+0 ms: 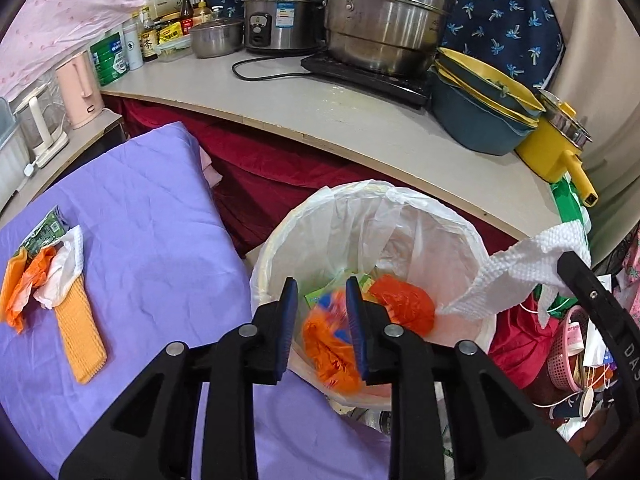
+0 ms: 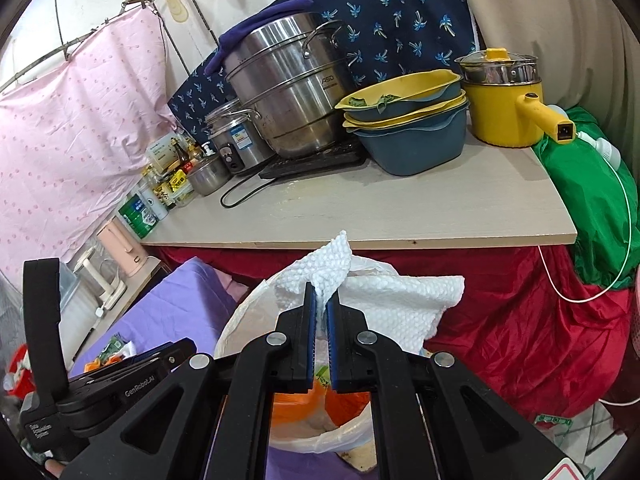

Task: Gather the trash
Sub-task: 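Open both tools to drop the tissue and wrapper into the bin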

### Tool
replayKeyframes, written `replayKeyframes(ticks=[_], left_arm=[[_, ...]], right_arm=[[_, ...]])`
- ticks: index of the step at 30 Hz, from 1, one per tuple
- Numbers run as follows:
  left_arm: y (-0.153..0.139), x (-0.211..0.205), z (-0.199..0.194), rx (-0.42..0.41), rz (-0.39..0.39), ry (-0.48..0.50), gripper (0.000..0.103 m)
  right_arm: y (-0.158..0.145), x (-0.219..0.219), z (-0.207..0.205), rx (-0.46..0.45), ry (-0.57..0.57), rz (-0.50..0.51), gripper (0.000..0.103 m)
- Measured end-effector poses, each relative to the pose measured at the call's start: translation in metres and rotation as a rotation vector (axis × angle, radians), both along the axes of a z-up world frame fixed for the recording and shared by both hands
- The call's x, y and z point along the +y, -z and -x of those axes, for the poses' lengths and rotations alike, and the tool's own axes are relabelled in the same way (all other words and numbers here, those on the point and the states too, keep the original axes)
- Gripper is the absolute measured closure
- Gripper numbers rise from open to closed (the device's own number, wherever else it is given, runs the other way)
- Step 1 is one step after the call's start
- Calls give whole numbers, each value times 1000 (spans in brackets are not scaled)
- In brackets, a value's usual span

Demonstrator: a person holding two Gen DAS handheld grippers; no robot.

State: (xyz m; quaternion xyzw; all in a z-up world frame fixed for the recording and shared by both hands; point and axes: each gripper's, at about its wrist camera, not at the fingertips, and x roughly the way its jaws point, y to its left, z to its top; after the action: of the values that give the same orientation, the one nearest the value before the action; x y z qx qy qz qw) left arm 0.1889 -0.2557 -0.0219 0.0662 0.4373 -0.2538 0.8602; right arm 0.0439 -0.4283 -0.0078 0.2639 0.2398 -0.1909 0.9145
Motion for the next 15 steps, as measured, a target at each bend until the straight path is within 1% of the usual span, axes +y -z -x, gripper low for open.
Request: replayKeyframes(ticks=[2,3,4,7,9,10,11,13,15], left_arm=[[1,4,-4,7,7,-17,65],[0,8,-6,3,17,-28,62],[-1,11,-7,0,24,-37,57],[-5,18,-9,-10,30,-52,56],[-9,24,-9,-22,31,-65,54],[-10,27,-9,-27,30,-70,49],[-10,30,-9,-33,30,-78,46],[-11,38,-8,-42,27,-92,44],[-10,45,-8,-40,23,-104,43]], right_arm=[[1,2,-6,2,-11,-1,98],[1,3,-9,3,-16,1,98],[1,4,-12,4,-23,3,98],[1,8,-22,5,-45,0,97],[1,14,-28,7,-64,-4,93],[1,16,-31,4,-71,-5,92],[1,19,-33,2,-76,-3,92],[1,24,-37,6,-90,3,91],[0,30,-40,4,-96,13,85]])
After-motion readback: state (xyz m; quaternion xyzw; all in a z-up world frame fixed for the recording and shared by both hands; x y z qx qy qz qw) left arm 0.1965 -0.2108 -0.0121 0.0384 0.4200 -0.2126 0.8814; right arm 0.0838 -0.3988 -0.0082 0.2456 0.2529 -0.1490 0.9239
